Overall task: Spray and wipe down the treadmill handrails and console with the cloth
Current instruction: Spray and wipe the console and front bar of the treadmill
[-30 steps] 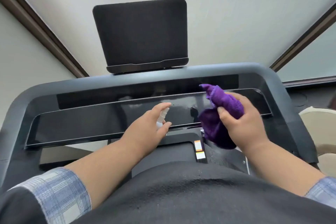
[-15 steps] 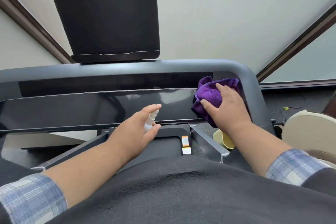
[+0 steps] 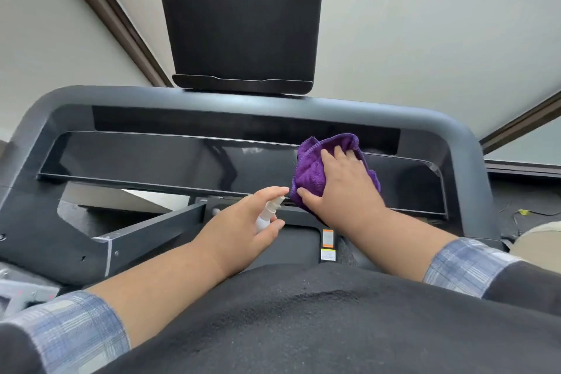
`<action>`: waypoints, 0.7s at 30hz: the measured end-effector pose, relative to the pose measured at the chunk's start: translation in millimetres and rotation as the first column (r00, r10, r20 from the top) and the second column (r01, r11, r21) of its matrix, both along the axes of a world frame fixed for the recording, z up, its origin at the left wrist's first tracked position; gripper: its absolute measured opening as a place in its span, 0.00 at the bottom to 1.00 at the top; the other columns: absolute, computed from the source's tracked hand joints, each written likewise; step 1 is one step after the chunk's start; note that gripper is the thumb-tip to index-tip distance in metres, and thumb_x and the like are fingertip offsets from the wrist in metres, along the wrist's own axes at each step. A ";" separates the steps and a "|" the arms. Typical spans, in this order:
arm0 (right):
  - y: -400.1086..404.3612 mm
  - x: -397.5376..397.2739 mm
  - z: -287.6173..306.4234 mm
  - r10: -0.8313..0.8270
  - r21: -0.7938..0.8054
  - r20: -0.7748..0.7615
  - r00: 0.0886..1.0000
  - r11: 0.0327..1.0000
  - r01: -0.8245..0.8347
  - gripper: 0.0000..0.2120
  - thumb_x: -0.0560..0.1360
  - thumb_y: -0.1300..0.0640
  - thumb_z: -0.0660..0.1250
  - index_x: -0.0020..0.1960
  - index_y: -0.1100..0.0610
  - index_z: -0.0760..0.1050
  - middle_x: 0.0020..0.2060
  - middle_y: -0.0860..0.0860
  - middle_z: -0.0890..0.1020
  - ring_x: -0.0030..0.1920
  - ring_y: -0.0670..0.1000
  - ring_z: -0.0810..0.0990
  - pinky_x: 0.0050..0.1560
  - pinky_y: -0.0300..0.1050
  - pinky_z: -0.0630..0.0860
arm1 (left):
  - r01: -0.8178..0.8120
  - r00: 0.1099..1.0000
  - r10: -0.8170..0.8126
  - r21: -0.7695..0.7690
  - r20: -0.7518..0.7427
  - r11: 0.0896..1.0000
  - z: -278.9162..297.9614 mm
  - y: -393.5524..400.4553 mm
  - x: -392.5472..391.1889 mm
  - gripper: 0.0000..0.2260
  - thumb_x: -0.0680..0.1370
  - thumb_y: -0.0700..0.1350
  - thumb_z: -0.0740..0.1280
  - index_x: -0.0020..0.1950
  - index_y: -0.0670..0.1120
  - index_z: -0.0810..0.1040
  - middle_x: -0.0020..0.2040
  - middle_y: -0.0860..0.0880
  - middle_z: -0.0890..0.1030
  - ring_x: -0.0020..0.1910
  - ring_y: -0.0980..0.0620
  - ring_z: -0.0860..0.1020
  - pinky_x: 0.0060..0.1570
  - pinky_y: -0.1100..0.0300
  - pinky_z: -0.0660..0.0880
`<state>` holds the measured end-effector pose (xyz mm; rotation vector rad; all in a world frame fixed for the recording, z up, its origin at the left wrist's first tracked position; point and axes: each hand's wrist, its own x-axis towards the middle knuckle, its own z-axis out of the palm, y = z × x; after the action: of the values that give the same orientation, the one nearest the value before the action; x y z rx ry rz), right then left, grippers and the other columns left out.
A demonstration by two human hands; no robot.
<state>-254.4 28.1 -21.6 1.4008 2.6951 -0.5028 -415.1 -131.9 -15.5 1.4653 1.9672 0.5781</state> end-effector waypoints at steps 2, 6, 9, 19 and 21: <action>-5.7 -21.8 0.3 0.076 -0.006 0.016 0.997 0.997 -0.076 0.43 0.69 0.28 0.58 0.74 0.55 0.63 0.73 0.57 0.68 0.74 0.60 0.62 0.74 0.58 0.61 | -0.014 1.000 0.014 -0.013 0.012 1.000 -2.1 -7.0 -3.2 0.22 0.74 0.63 0.60 0.64 0.81 0.57 0.51 0.68 0.77 0.52 0.66 0.75 0.53 0.67 0.70; -15.2 -58.4 1.1 0.205 0.006 0.053 0.977 0.979 -0.206 0.43 0.71 0.26 0.58 0.73 0.56 0.63 0.74 0.59 0.66 0.75 0.62 0.61 0.75 0.59 0.61 | -0.052 0.999 0.052 -0.011 0.010 0.999 -2.3 -20.2 -14.3 0.24 0.76 0.57 0.64 0.64 0.80 0.58 0.52 0.76 0.74 0.52 0.71 0.74 0.52 0.77 0.66; -20.1 -81.3 1.2 0.270 0.006 0.071 0.960 0.962 -0.271 0.45 0.71 0.27 0.59 0.76 0.57 0.61 0.77 0.60 0.62 0.77 0.62 0.58 0.75 0.59 0.60 | -0.078 0.997 0.078 -0.007 0.020 0.997 -2.7 -29.5 -25.3 0.25 0.78 0.53 0.66 0.65 0.78 0.60 0.53 0.77 0.73 0.53 0.69 0.75 0.53 0.78 0.65; -39.1 -132.3 2.3 0.313 0.028 0.123 0.942 0.948 -0.318 0.44 0.71 0.26 0.54 0.75 0.56 0.64 0.76 0.59 0.65 0.76 0.62 0.60 0.75 0.58 0.61 | -0.229 0.972 0.223 0.085 0.075 0.970 -5.8 -55.2 -76.0 0.23 0.77 0.56 0.64 0.67 0.75 0.61 0.55 0.64 0.77 0.53 0.66 0.74 0.53 0.75 0.66; -46.6 -149.4 3.3 0.317 0.030 0.124 0.940 0.946 -0.323 0.44 0.70 0.26 0.52 0.74 0.56 0.64 0.75 0.59 0.66 0.75 0.62 0.61 0.75 0.59 0.63 | -0.240 0.969 0.234 0.089 0.075 0.967 -5.4 -65.2 -92.7 0.22 0.76 0.59 0.63 0.67 0.76 0.61 0.54 0.65 0.76 0.53 0.68 0.73 0.51 0.77 0.65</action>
<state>-403.7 -18.5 -18.4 0.9358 2.7756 -0.3167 -507.8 -197.2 -20.9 1.2584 2.1045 0.8257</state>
